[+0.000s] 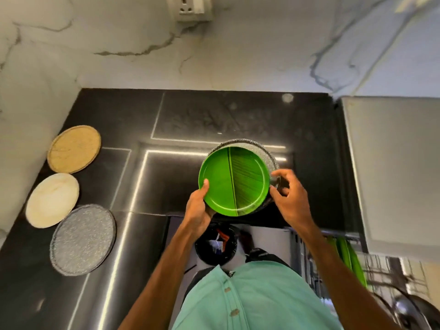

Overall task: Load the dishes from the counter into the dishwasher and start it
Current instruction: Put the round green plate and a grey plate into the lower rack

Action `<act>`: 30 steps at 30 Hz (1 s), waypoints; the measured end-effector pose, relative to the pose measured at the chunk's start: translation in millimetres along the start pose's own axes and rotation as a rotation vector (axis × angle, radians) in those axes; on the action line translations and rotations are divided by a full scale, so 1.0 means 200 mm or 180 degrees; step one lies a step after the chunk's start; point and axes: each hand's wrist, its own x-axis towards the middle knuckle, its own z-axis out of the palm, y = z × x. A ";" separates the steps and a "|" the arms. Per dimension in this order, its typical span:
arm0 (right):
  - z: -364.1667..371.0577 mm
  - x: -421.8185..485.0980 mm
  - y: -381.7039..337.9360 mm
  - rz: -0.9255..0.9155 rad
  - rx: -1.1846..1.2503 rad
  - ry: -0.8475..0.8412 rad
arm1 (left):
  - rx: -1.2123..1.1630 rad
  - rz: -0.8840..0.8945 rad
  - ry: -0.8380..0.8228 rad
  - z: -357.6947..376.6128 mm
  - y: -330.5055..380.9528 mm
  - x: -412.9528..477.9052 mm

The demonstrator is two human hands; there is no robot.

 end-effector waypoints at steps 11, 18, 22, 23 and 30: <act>-0.34 -0.79 0.33 0.1424 0.0584 0.0331 | 0.1354 0.0010 -0.0985 0.23 -0.47 -0.35; -0.57 -1.38 0.54 0.2215 0.0790 0.1594 | 0.1738 -0.0031 -0.1810 0.33 -0.86 -0.64; -0.75 -1.62 0.69 0.2499 0.0838 0.1973 | 0.2390 0.0143 -0.2020 0.46 -1.08 -0.66; -0.78 -1.66 0.72 0.2626 0.0949 0.2059 | 0.2506 0.0148 -0.2051 0.50 -1.13 -0.67; -1.03 -1.85 0.97 0.3067 0.1723 0.2526 | 0.3202 0.0025 -0.2284 0.76 -1.51 -0.66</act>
